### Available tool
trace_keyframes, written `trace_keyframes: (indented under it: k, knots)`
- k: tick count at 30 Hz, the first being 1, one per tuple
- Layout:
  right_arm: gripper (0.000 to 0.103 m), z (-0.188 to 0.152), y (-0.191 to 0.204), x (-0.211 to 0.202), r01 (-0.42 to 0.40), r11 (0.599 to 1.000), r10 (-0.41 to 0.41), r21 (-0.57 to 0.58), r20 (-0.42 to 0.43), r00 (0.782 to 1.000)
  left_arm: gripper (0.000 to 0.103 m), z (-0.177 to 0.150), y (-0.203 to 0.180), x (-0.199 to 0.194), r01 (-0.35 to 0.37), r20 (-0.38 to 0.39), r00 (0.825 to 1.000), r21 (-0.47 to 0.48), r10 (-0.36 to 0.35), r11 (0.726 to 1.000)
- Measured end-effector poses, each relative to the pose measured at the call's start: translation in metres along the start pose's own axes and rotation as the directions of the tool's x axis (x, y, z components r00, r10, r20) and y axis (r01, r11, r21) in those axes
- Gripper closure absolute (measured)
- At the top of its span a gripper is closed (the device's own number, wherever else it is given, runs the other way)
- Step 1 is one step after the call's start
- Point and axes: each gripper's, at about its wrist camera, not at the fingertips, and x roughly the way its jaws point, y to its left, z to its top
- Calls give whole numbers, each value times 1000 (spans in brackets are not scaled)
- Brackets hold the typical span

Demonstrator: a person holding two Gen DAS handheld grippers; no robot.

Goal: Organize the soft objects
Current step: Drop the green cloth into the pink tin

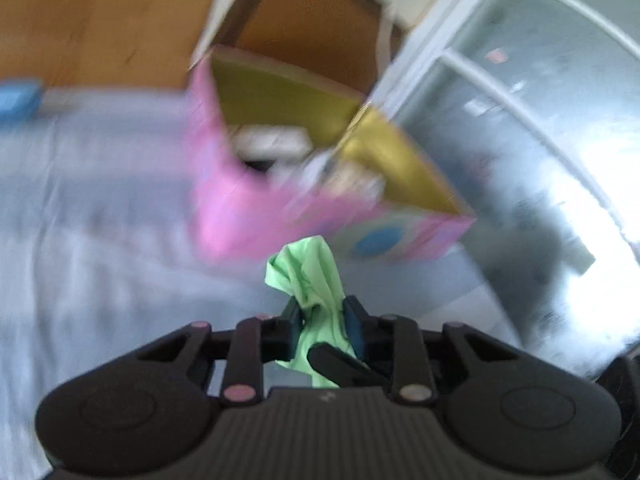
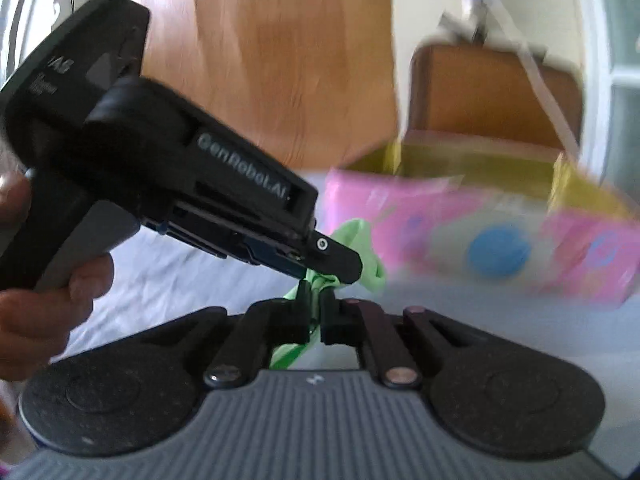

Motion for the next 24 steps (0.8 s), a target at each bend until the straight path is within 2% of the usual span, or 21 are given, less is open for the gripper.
trace_keyframes:
  k: [2, 5, 7, 9, 13, 15, 18, 22, 24]
  knots:
    - [96, 8, -5, -9, 53, 998, -51, -19, 87, 995, 80, 21, -21, 1, 25, 43, 999, 71, -28, 997]
    - [96, 28, -24, -11, 153, 988, -148, -9, 202, 968, 77, 53, -50, 18, 27, 81, 996, 166, -41, 986]
    - [96, 40, -42, -3, 210, 978, -206, 7, 234, 950, 66, 69, -59, 38, 14, 103, 994, 191, -35, 982]
    - [96, 50, -65, 14, 279, 960, -278, 31, 241, 930, 61, 79, -59, 56, -17, 112, 994, 170, -2, 985]
    - [90, 59, -111, 58, 396, 915, -404, 81, 168, 899, 59, 77, -50, 79, -143, 144, 982, 133, 124, 981]
    - [72, 57, -125, 68, 417, 904, -426, 93, 132, 895, 57, 71, -43, 79, -162, 148, 978, 117, 144, 980]
    - [60, 52, -130, 70, 412, 905, -423, 105, 116, 899, 56, 70, -35, 74, -183, 150, 974, 101, 167, 978]
    - [59, 45, -111, 45, 399, 909, -414, 122, 155, 897, 56, 68, -23, 50, -175, 191, 969, 68, 160, 982]
    - [59, 46, -106, 34, 380, 915, -400, 134, 197, 895, 56, 64, -16, 30, -182, 227, 960, 57, 165, 982]
